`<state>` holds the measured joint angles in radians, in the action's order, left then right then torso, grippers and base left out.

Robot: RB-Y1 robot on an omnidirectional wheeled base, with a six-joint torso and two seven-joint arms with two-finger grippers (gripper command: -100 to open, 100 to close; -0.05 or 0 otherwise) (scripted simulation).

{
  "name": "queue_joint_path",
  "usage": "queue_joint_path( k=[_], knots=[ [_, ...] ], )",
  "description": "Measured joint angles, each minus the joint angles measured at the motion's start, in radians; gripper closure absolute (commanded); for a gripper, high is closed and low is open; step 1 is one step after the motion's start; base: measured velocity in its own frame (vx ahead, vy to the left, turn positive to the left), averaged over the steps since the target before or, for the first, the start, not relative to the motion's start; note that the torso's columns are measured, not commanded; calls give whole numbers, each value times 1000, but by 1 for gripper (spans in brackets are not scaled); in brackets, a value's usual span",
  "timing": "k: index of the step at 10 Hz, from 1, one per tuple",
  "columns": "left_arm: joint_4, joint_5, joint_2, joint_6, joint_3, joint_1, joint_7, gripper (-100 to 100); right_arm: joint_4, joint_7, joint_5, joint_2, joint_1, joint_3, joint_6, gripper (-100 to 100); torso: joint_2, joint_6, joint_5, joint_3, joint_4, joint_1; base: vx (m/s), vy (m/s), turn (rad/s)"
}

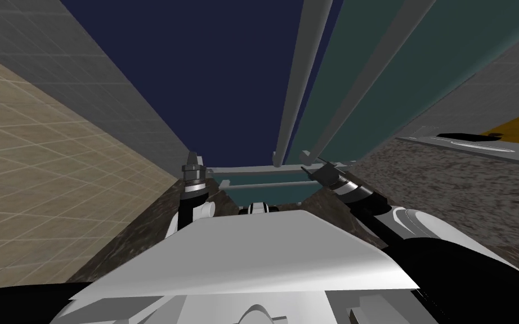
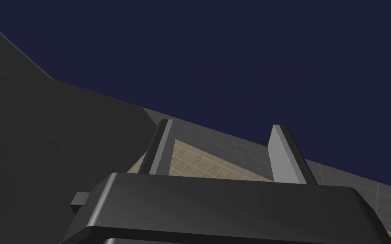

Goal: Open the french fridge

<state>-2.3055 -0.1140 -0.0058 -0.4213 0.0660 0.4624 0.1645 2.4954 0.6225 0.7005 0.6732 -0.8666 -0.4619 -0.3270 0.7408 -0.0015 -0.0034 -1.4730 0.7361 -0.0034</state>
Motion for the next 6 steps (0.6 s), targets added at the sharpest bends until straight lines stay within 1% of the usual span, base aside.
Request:
queue_joint_path(
  k=[1, 2, 3, 4, 5, 6],
  knots=[
    [0, 0, 0, 0, 0, 0, 0, 0, 7, 4, -1, 3, -1, 8, -17, 100, 3, 2, 1, 2, 2, 1, -133, -197, 74],
    [0, 0, 0, 0, 0, 0, 0, 0, 11, 5, -2, 15, 2, 19, -30, 100, 4, 3, 2, 2, 4, 0, -142, -213, 91],
    [0, 0, 0, 0, 0, 0, 0, 0, 24, 7, -6, 20, -7, 24, -48, 100, 5, 5, 3, 1, 6, -1, -175, -195, 68],
    [0, 0, 0, 0, 0, 0, 0, 0, 37, 6, -4, 37, -3, 40, -51, 100, 5, 3, 4, 1, 6, 1, -179, -205, 80],
    [0, 0, 0, 0, 0, 0, 0, 0, 44, 7, -7, 47, -3, 49, -62, 100, 3, 4, 5, 0, 6, 2, -108, -131, 27],
    [0, 0, 0, 0, 0, 0, 0, 0, 46, 11, -9, 44, -8, 51, -82, 100, -3, 4, 6, -4, 6, 5, -99, -121, 22]
  ],
)
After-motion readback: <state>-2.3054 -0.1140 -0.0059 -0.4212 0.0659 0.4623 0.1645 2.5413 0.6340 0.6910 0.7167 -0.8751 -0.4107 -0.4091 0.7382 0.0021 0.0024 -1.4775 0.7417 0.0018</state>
